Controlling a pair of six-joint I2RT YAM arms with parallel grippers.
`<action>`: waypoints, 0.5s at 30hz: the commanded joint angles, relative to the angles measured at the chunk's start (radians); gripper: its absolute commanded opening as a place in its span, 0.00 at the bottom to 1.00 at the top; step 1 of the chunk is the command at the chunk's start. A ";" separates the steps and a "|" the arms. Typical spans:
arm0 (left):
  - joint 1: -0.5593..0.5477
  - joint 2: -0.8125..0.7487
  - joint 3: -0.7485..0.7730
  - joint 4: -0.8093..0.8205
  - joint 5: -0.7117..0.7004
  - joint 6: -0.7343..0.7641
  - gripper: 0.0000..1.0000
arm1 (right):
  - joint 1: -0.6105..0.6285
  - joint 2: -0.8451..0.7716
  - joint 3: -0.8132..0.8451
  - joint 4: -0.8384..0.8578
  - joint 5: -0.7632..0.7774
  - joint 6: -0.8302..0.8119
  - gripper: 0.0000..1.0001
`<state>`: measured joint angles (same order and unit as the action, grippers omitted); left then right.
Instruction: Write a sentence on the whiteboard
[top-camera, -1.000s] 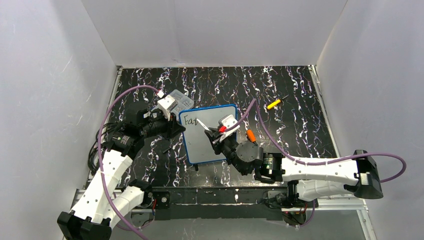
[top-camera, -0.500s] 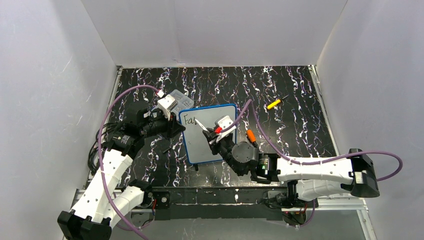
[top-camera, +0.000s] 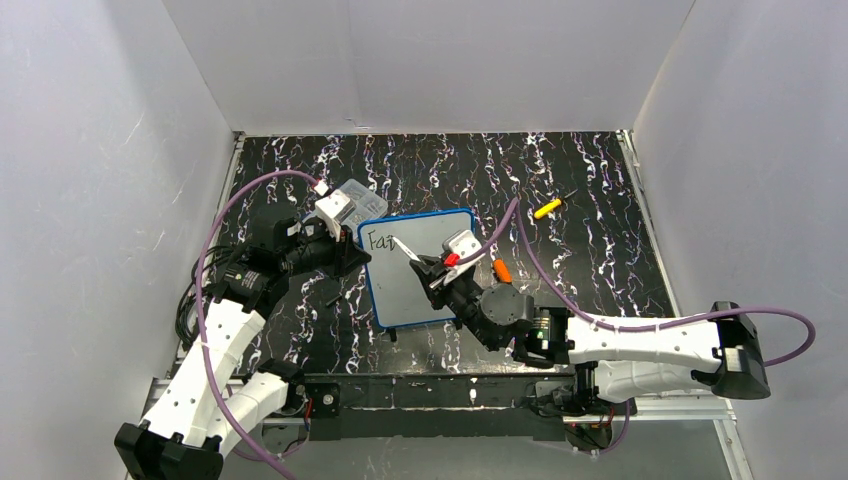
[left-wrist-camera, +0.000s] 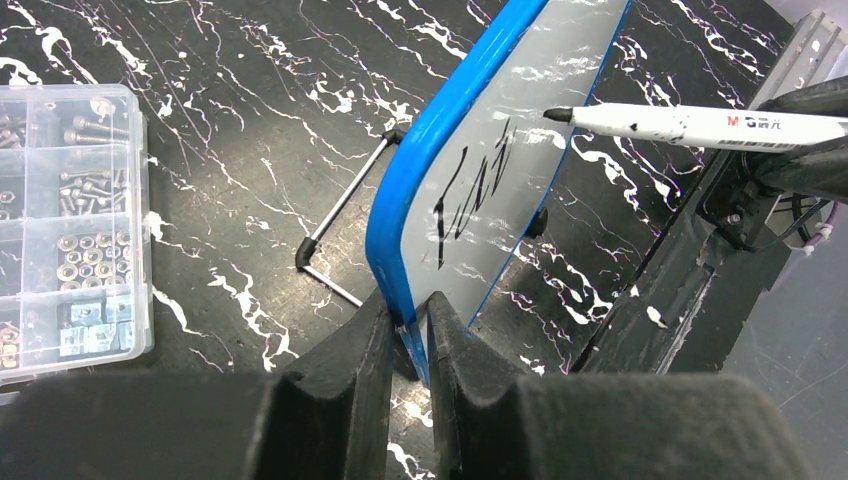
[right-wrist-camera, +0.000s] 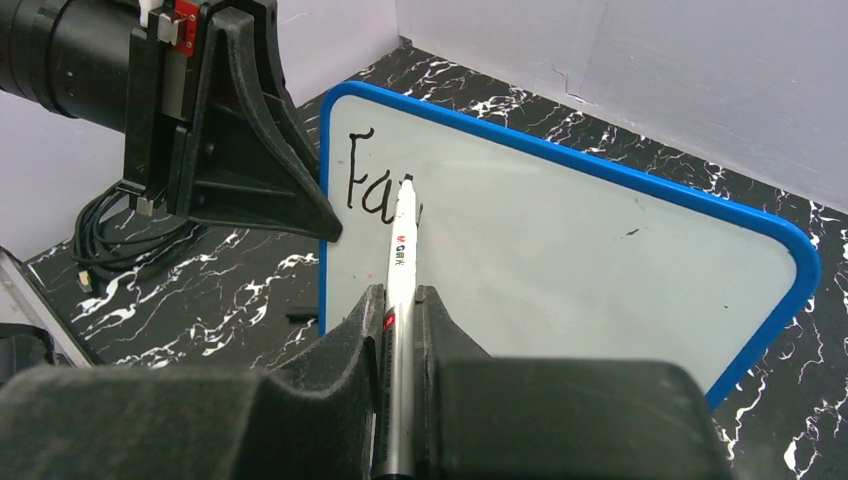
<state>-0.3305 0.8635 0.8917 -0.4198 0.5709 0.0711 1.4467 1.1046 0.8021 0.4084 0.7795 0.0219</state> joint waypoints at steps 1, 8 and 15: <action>-0.010 0.008 -0.023 -0.050 0.006 0.027 0.00 | -0.003 -0.009 0.002 0.012 0.027 0.005 0.01; -0.010 0.014 -0.023 -0.050 0.007 0.027 0.00 | -0.003 0.007 0.003 -0.006 0.048 0.016 0.01; -0.010 0.016 -0.022 -0.049 0.007 0.027 0.00 | -0.003 0.036 0.019 -0.025 0.074 0.013 0.01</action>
<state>-0.3305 0.8658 0.8917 -0.4191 0.5724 0.0711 1.4467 1.1255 0.8021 0.3771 0.8124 0.0269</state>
